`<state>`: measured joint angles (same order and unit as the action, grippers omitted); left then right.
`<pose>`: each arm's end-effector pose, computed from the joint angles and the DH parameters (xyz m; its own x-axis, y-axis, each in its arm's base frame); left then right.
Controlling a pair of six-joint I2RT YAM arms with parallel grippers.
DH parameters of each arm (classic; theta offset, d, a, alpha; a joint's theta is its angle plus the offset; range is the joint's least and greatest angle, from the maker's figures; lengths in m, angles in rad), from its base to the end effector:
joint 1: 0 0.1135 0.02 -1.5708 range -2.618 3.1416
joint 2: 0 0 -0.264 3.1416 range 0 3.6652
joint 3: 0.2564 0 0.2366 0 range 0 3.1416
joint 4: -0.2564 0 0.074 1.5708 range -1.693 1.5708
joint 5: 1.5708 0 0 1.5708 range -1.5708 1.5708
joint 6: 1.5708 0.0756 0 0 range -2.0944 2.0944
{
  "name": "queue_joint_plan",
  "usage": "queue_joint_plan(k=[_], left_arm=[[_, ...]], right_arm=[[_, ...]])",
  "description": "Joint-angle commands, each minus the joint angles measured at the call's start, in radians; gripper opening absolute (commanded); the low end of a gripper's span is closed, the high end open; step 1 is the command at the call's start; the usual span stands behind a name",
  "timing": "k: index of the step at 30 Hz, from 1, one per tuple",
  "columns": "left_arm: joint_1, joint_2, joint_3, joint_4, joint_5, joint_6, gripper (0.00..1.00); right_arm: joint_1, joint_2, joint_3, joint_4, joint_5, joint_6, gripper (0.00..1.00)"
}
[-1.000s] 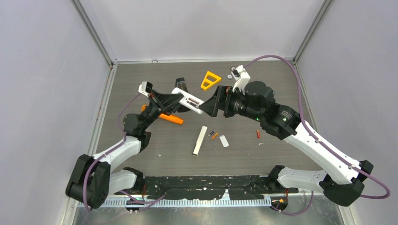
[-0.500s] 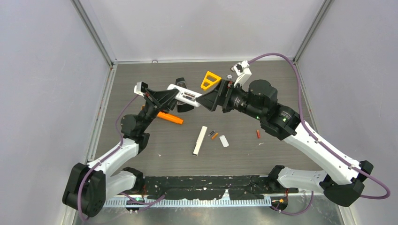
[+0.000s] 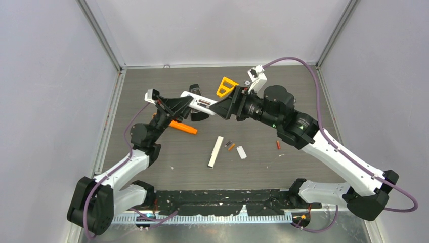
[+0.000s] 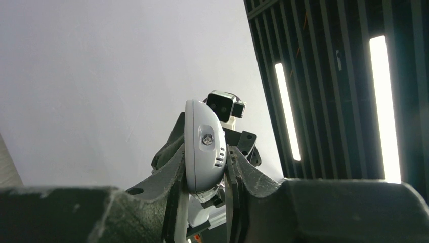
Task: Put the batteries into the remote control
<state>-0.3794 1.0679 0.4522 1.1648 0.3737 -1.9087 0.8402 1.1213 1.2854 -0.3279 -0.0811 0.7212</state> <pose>0.2103 -0.1136 0.3370 -0.7589 -0.6430 0.1030 0.2472 -0.4308 -0.8679 0.1747 0.2042 0.4235 -0.6071 0.3087 -0.7322 -0.5257 0.5350 0.6614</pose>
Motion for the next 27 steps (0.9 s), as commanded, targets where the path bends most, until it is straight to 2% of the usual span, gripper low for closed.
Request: queue_joint_plan(k=[1, 11, 27], left_arm=[[-0.006, -0.037, 0.018, 0.032, -0.003, 0.010, 0.00], [-0.006, -0.040, 0.019, 0.031, 0.011, 0.028, 0.00], [-0.006, -0.052, 0.054, 0.059, 0.063, 0.138, 0.00]], right_arm=[[-0.003, 0.017, 0.025, 0.029, -0.003, 0.012, 0.74], [-0.002, 0.057, 0.074, -0.044, 0.029, 0.024, 0.65], [-0.006, 0.122, 0.140, -0.179, 0.066, 0.035, 0.55]])
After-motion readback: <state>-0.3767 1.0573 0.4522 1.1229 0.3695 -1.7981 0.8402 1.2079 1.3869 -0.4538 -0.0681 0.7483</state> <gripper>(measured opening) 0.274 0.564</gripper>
